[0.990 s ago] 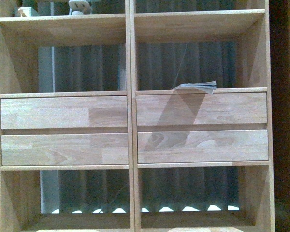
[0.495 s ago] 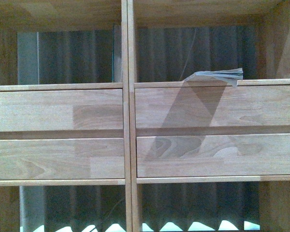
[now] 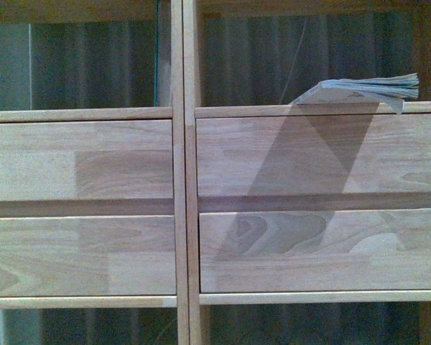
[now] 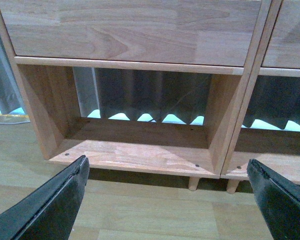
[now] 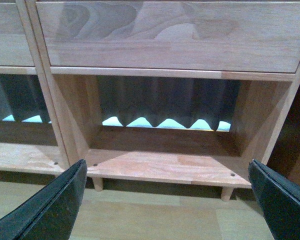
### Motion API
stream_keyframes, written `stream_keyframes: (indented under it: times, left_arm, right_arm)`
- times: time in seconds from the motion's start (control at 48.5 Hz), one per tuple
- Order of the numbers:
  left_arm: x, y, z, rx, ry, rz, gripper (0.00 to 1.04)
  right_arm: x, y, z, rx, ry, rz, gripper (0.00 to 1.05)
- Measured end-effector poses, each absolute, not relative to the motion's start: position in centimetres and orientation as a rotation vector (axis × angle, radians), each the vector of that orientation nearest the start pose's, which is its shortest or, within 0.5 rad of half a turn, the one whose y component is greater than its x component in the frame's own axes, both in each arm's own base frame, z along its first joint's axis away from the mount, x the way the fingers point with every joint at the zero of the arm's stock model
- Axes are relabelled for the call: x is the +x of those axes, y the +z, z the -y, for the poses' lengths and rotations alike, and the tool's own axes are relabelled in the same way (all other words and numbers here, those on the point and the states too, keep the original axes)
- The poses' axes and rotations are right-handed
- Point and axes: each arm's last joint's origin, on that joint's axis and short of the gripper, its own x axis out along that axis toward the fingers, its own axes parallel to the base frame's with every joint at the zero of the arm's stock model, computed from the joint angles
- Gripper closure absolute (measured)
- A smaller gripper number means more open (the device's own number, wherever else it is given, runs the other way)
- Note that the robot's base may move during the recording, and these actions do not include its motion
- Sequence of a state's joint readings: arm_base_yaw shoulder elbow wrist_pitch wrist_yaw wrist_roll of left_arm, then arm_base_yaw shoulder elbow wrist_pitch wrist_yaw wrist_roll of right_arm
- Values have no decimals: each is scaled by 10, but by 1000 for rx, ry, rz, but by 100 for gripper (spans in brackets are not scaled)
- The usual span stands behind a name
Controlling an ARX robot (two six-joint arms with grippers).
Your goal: Organize books on shelf
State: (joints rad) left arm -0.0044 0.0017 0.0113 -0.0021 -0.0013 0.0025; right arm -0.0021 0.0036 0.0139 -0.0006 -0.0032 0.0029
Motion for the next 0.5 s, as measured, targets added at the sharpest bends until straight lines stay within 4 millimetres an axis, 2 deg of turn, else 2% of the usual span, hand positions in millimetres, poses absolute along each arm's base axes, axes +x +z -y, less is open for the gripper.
stream_keyframes:
  times: [0.495]
  left_arm:
    - [97, 167, 0, 2, -4, 7, 7]
  right_arm:
    - [97, 168, 0, 3, -2, 10, 7]
